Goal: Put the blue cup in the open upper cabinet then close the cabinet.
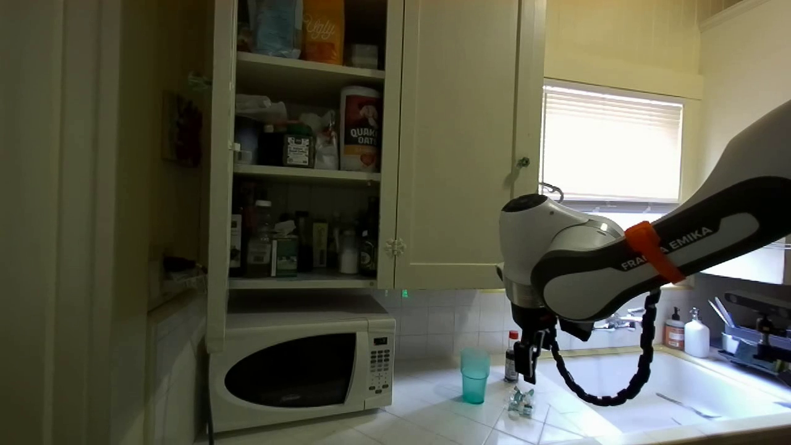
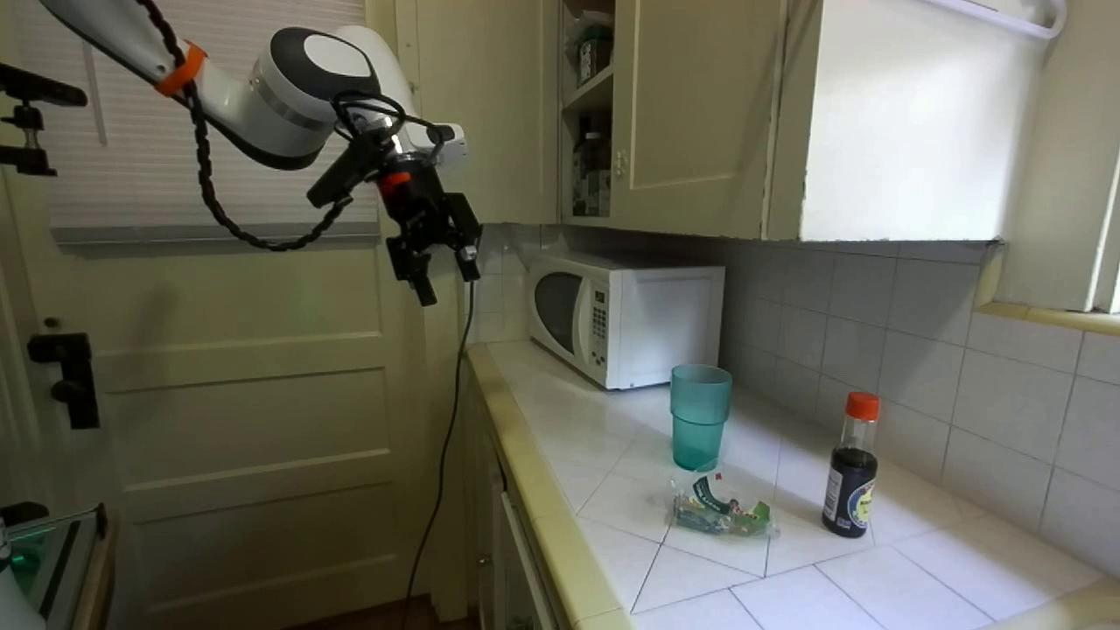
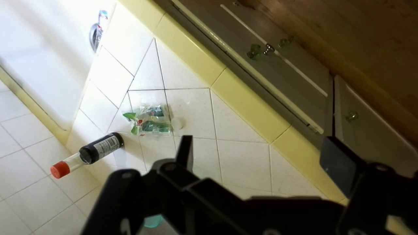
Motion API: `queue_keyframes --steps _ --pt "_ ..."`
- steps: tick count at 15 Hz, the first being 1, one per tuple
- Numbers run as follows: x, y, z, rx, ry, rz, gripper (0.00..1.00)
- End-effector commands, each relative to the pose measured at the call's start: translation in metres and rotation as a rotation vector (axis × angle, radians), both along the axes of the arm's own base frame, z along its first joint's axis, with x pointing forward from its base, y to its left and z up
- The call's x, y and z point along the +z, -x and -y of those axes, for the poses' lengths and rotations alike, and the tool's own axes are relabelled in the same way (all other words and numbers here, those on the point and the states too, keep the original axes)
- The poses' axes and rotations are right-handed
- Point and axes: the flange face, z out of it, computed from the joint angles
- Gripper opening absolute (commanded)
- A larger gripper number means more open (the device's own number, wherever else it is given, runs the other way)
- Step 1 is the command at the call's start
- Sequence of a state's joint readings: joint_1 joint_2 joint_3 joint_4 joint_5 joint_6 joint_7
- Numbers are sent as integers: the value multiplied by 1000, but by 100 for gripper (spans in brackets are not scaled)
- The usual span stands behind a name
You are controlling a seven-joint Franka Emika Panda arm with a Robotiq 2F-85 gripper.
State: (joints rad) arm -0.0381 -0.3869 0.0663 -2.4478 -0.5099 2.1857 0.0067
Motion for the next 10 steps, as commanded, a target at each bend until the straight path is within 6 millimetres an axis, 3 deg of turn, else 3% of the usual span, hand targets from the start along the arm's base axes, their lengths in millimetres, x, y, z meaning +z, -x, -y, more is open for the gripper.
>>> queue_keyframes --steps 1,8,10 --pt "0 -40 21 -49 -70 97 100" --pt "28 -122 24 22 24 159 100" --pt "36 -136 13 66 77 172 100"
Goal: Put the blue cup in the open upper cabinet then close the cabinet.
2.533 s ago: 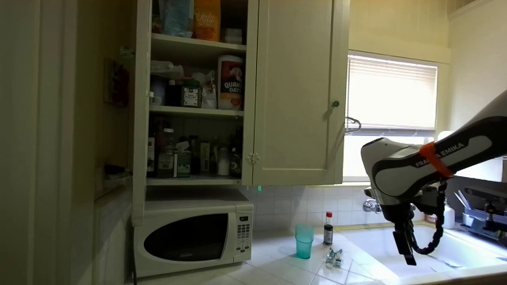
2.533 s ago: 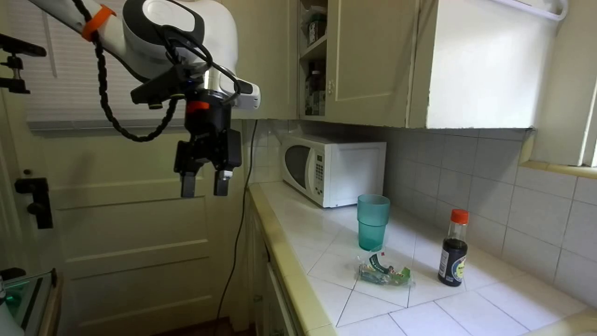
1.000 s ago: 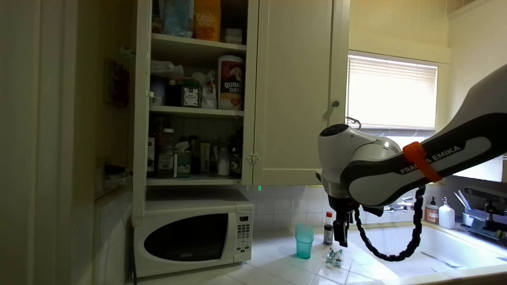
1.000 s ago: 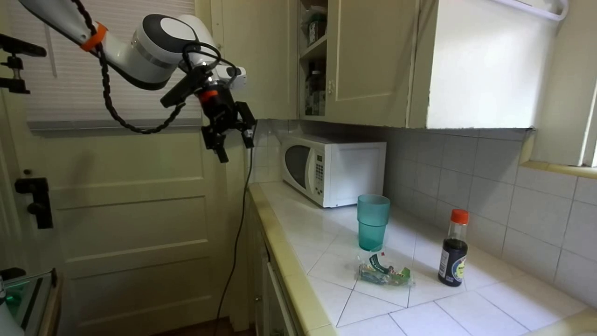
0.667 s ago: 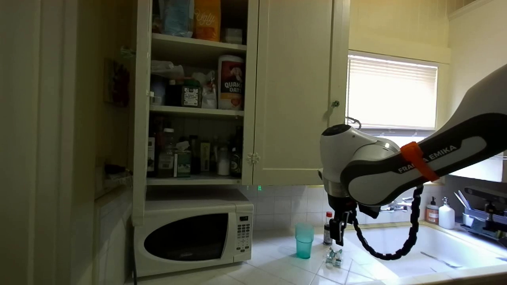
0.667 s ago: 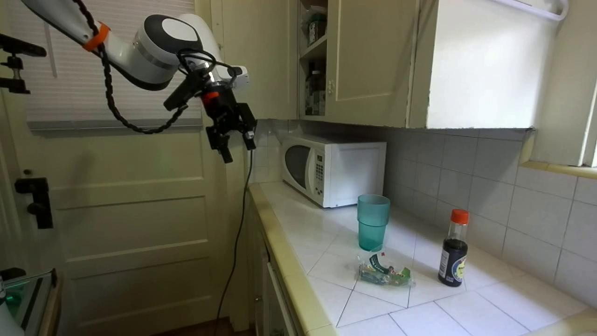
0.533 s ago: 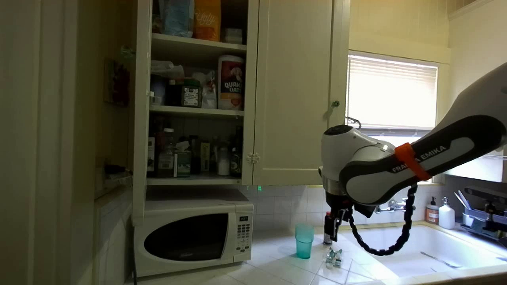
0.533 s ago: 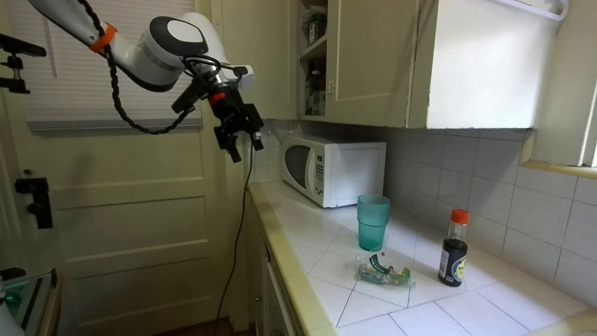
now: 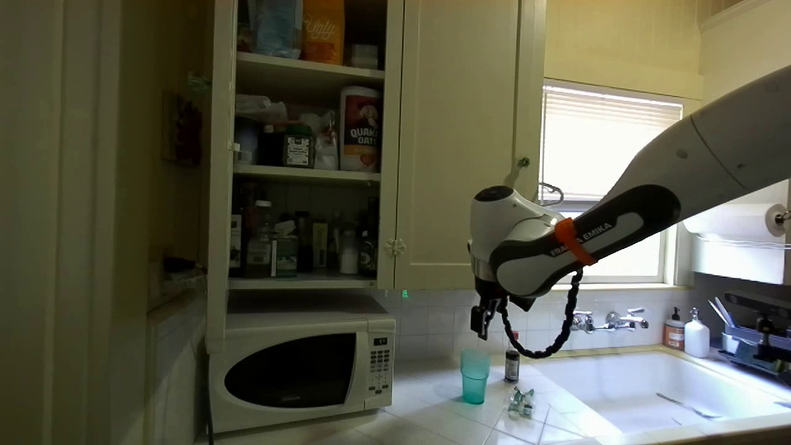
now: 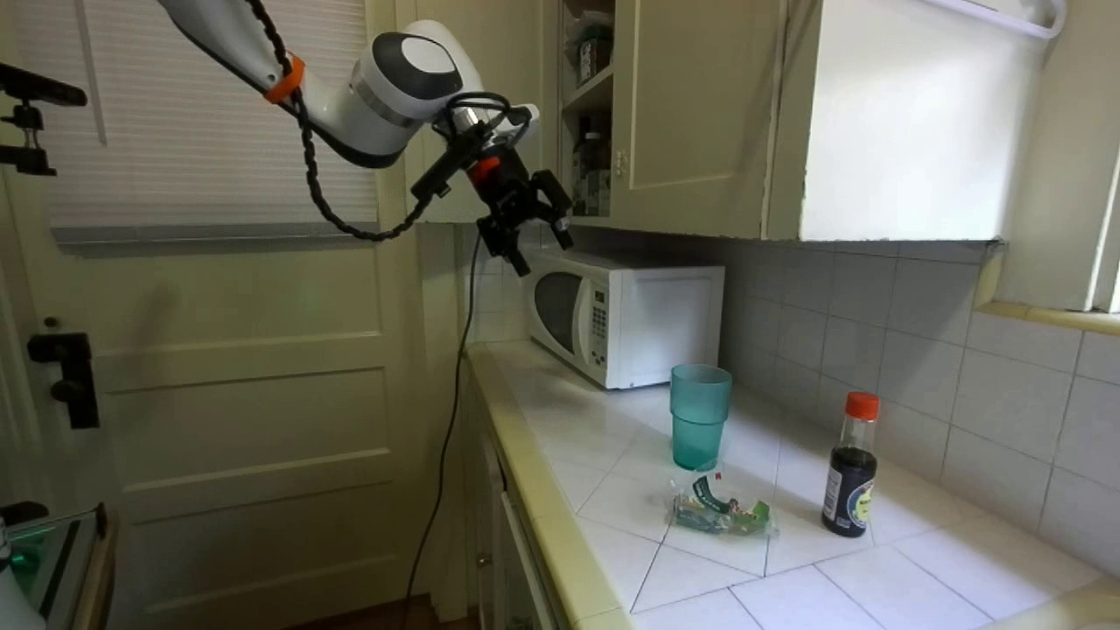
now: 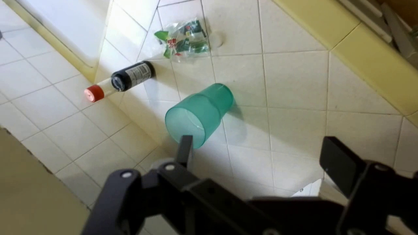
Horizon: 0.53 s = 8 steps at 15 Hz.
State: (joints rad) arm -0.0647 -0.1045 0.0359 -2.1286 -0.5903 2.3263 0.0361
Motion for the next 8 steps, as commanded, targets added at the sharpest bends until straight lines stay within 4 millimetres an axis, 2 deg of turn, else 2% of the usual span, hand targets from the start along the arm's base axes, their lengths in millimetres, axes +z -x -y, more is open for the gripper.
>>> queue_keyframes --steps 1,5,8 --pt "7 -34 -21 73 100 4 100" --pt "12 -50 -71 199 206 22 100" --pt "16 -58 -99 259 262 34 100"
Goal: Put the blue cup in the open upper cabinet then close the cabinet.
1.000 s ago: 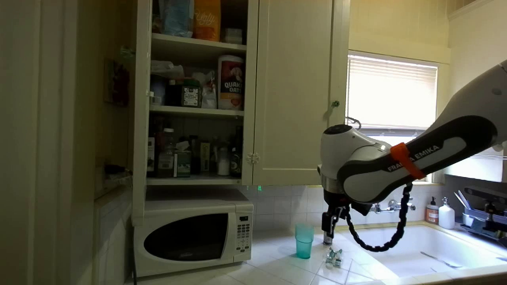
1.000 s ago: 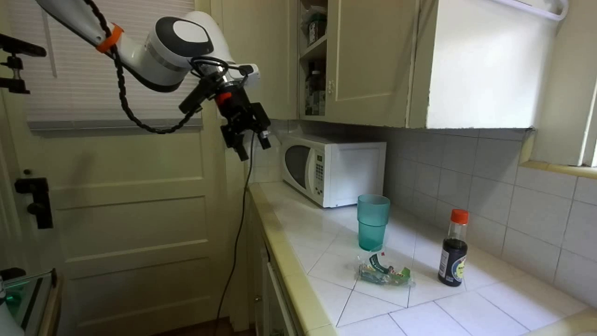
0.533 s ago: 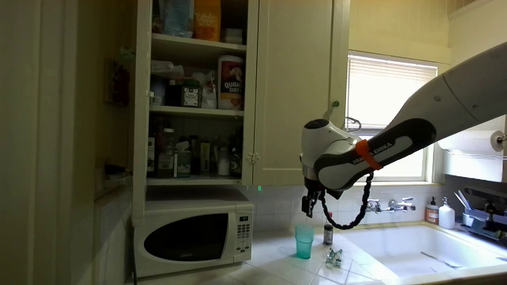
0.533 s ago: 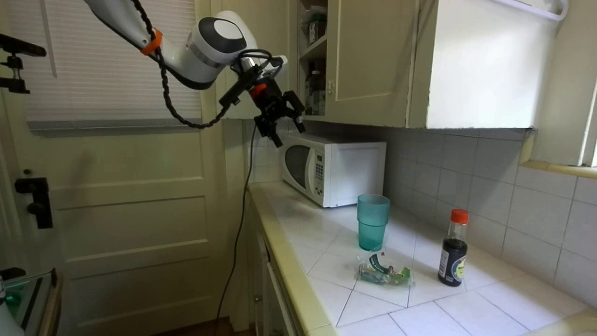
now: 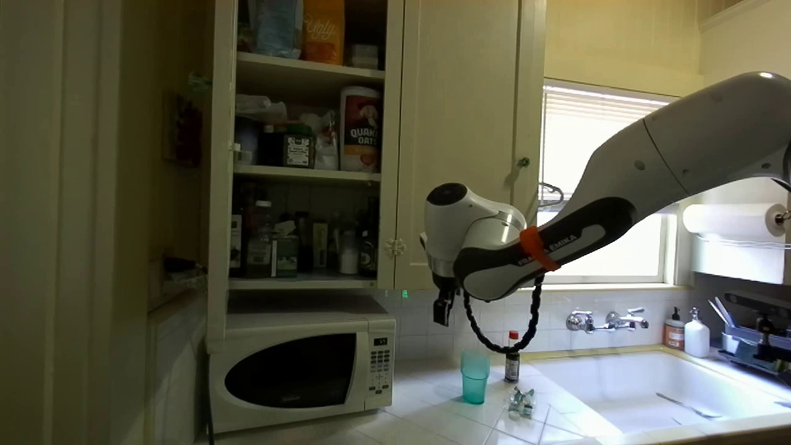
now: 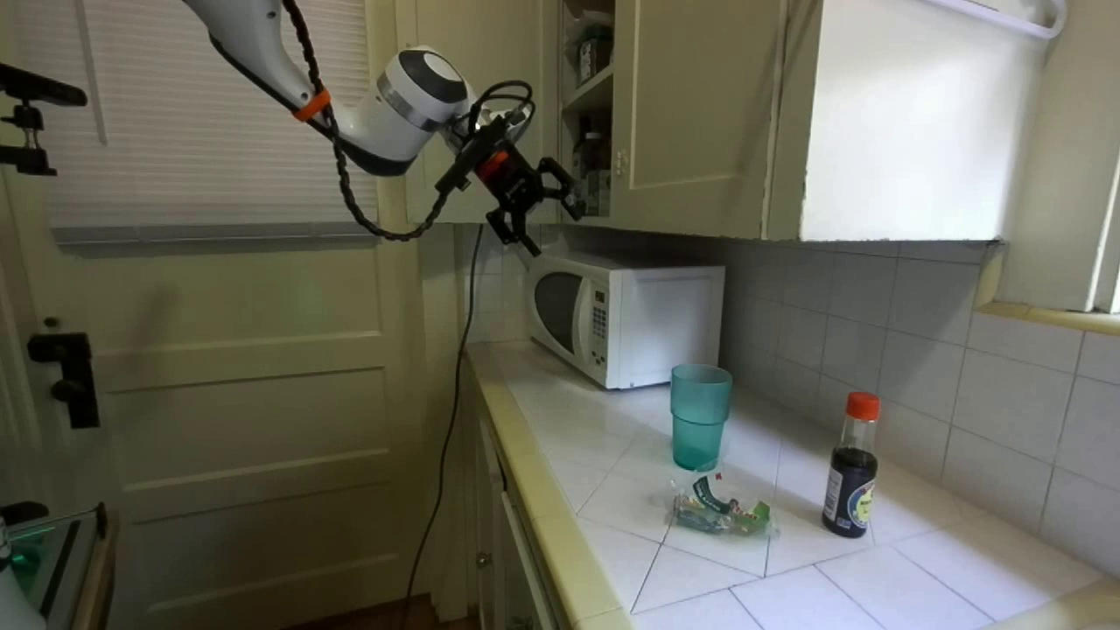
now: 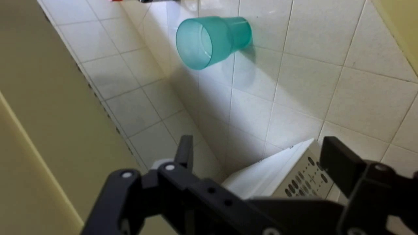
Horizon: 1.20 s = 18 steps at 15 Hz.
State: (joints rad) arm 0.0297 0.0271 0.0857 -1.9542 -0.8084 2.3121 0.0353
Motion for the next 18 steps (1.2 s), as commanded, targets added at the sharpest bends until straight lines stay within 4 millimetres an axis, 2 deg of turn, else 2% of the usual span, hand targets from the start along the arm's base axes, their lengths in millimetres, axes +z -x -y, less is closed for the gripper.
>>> queue_keyframes --steps 1,3,4,6,8,10,15,18 --pt "2 -13 -27 53 96 -5 100" --pt "5 -15 -36 76 135 -36 100" --pt "4 -8 -30 66 81 -6 100" --pt "5 -9 -34 72 84 -7 100" --pt "5 -10 -32 68 84 -7 100" --pt "-4 -14 -21 49 71 -23 100" --pt "-38 -24 42 -69 -34 -74 100" --pt "-67 -29 78 -193 -130 -108 100"
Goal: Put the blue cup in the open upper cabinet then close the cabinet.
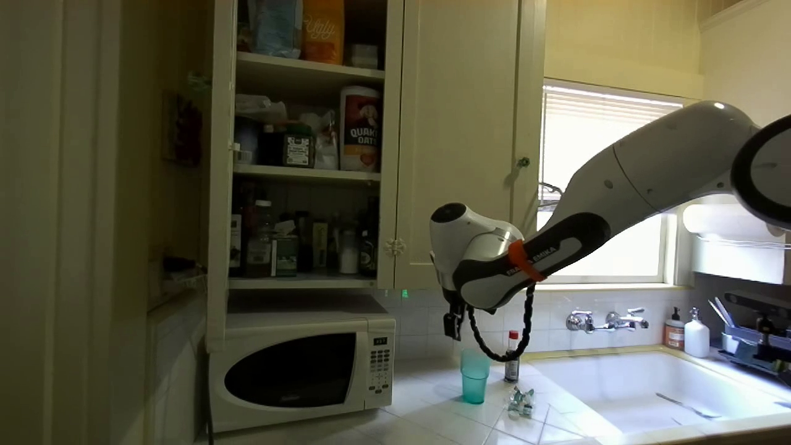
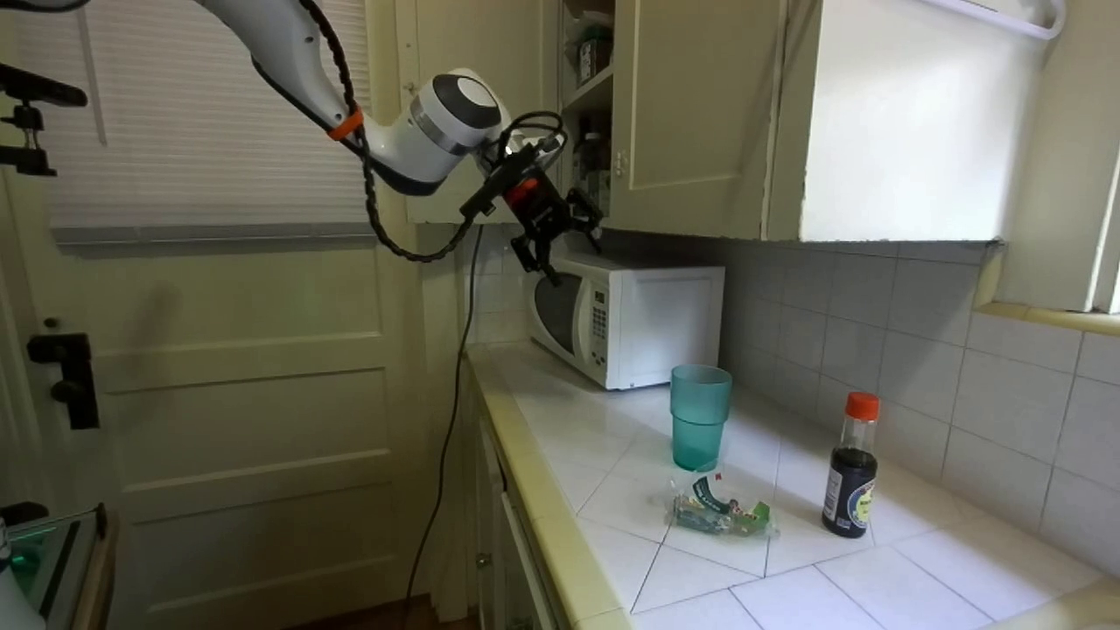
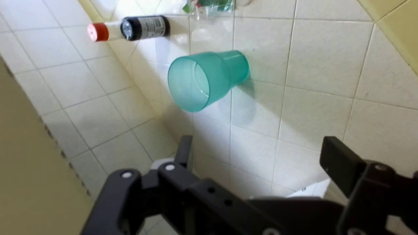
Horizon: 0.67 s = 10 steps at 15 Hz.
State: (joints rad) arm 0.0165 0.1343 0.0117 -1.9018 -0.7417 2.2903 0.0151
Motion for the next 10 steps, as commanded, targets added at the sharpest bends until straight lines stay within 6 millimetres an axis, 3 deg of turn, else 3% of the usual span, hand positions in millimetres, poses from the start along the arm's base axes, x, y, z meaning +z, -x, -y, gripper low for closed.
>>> queue_keyframes --steps 1,6,10 --pt "-36 -7 35 -121 -119 -32 100" --pt "-91 -7 74 -357 -263 -90 100" --pt "-115 5 102 -585 -262 -40 100"
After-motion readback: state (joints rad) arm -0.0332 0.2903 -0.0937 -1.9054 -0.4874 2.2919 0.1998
